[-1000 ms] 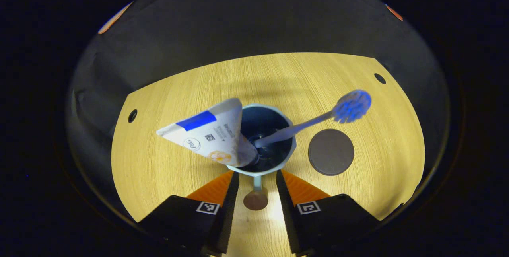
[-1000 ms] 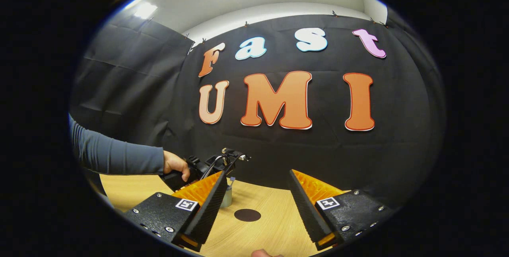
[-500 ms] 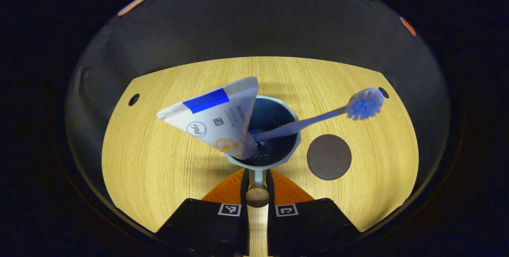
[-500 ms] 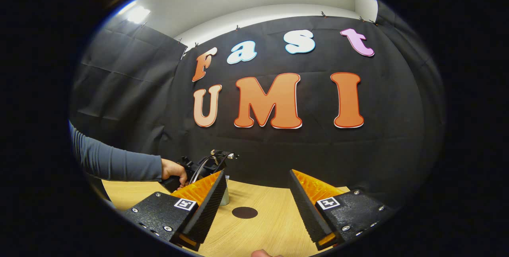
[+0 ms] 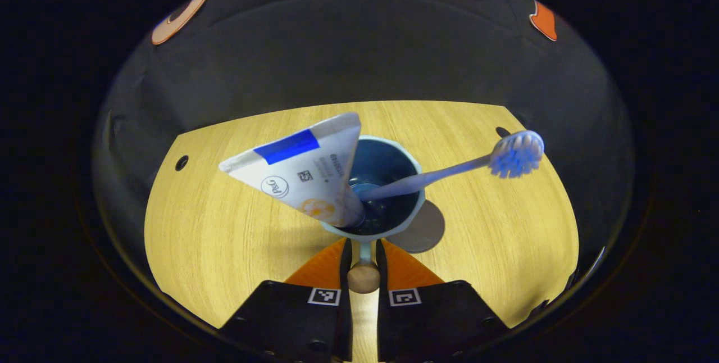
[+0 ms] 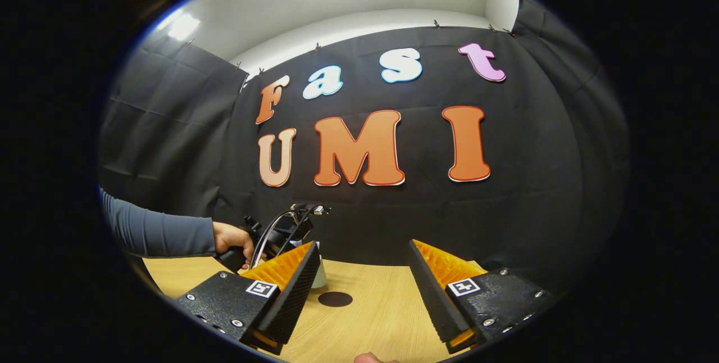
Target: Put the toothbrush and toothpaste on the desktop into the cup, then pick up the cup and place it on the coaster on the desktop.
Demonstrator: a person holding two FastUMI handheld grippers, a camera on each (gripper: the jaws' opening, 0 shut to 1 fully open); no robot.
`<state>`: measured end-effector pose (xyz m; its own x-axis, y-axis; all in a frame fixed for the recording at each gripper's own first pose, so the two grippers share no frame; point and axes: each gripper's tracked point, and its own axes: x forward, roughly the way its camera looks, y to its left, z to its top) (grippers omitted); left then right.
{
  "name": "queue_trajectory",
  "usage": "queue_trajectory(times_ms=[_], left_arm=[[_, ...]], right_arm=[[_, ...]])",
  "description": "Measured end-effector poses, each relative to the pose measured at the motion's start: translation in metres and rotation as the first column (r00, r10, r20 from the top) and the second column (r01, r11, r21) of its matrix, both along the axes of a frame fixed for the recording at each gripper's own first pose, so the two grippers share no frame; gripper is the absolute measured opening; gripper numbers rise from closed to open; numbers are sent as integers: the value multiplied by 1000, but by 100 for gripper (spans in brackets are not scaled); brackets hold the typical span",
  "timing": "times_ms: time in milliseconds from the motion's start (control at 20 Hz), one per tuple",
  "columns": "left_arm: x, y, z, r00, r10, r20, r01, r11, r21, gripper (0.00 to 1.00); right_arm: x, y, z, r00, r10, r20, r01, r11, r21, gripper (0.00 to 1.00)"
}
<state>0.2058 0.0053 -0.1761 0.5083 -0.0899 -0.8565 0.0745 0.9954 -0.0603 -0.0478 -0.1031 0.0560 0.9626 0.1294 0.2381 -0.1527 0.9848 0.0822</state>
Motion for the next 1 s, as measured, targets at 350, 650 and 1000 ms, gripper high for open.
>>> queue_trajectory(times_ms=[350,650,1000], left_arm=[[-4,-7,-6,998,-63,-22,62,998,-21,17],[-14,-6,-10,996,-22,-82,22,1000,-4,17],[-11,7,33,997,-31,67,31,1000,-2,45]], right_arm=[[-13,-29,-13,998,-49,-37,49,999,0,94],[-15,-40,-25,995,-70,-66,70,998,3,95],[-7,-28,-32,993,-68,-93,69,998,4,95]])
